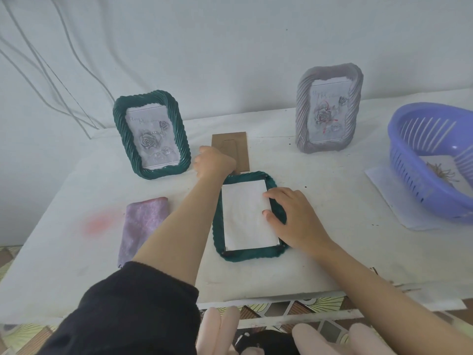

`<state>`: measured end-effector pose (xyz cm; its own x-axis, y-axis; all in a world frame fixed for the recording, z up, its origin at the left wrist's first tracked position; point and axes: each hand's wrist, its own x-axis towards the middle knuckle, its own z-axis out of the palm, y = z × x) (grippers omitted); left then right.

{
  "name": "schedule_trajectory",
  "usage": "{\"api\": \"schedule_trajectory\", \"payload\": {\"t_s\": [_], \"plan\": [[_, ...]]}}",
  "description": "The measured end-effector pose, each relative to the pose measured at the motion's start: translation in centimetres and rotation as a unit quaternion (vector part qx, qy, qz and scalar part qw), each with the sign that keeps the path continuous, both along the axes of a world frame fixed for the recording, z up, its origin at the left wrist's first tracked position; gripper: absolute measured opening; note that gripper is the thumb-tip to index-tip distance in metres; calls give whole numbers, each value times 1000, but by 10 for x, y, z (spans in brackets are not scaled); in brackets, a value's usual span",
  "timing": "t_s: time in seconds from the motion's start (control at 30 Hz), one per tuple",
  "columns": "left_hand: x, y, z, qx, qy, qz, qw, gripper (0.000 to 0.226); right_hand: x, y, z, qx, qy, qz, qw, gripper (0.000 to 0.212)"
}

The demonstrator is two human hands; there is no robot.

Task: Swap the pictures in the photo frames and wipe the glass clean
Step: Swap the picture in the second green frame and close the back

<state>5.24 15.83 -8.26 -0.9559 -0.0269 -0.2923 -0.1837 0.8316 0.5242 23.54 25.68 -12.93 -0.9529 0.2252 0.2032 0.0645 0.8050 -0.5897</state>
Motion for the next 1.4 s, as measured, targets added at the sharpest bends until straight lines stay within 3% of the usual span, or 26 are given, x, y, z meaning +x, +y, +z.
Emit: {"api": "schedule_trajectory", "payload": {"t_s": [0.17,0.3,0.4,0.7,0.9,1.1,1.2,1.4], "plan": [[-11,-6,2,83,-49,23,995,81,1,-1,1,-4,2,2,1000,33],[-5,-15,1,178,27,-19,983,57,1,-1,1,-3,3,2,1000,33],[2,-21,6,292,20,-31,956,30,1,-1,1,-8,9,2,1000,32],[34,-51,22,495,14,4,869,24,1,-1,2,-31,0,6,1000,34],[77,-70,10,521,-41,1,852,23,-1,-1,5,-134,74,-53,987,32],[109,-78,-5,521,-79,-11,850,26,-9,-6,25,-350,82,-93,929,29],[120,-85,-5,482,-83,-32,872,44,-10,-4,32,-388,79,-101,913,36],[135,-92,-1,373,-35,-122,919,86,-7,-5,38,-400,25,-71,913,39]]}}
